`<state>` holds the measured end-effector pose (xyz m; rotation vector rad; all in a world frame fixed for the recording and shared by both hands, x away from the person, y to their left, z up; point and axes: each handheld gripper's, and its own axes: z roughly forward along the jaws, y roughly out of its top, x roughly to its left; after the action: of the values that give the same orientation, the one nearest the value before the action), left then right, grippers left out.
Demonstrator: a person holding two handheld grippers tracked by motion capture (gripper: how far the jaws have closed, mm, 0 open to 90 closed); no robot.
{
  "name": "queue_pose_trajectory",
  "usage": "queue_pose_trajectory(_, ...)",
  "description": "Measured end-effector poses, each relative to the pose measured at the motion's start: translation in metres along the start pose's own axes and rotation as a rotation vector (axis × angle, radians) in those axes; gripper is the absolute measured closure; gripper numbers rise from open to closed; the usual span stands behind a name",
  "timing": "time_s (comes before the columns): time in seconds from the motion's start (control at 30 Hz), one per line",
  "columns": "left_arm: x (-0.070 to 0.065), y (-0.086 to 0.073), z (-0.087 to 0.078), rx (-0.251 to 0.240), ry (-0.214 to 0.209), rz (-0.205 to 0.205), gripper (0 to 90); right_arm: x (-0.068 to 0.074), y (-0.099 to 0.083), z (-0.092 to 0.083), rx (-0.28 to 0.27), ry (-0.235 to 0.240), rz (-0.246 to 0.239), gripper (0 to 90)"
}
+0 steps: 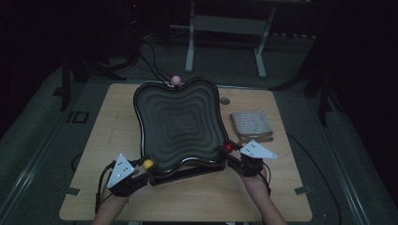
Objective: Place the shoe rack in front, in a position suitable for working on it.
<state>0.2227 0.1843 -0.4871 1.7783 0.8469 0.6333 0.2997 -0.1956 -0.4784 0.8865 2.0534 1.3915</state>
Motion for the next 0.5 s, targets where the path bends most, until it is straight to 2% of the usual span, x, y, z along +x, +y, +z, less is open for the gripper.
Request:
queue_pose_trajectory(0.3, 0.007, -0.001, 0.0, -0.001, 0.014, -0.012, 58.5, -0.002, 0.006, 0.016, 0.002, 0.011, -0.002, 60.1)
queue_pose_trajectory(0.5, 0.007, 0.0, 0.0, 0.0, 0.014, -0.015, 58.4, -0.003, 0.007, 0.016, 0.006, 0.019, -0.009, 59.1)
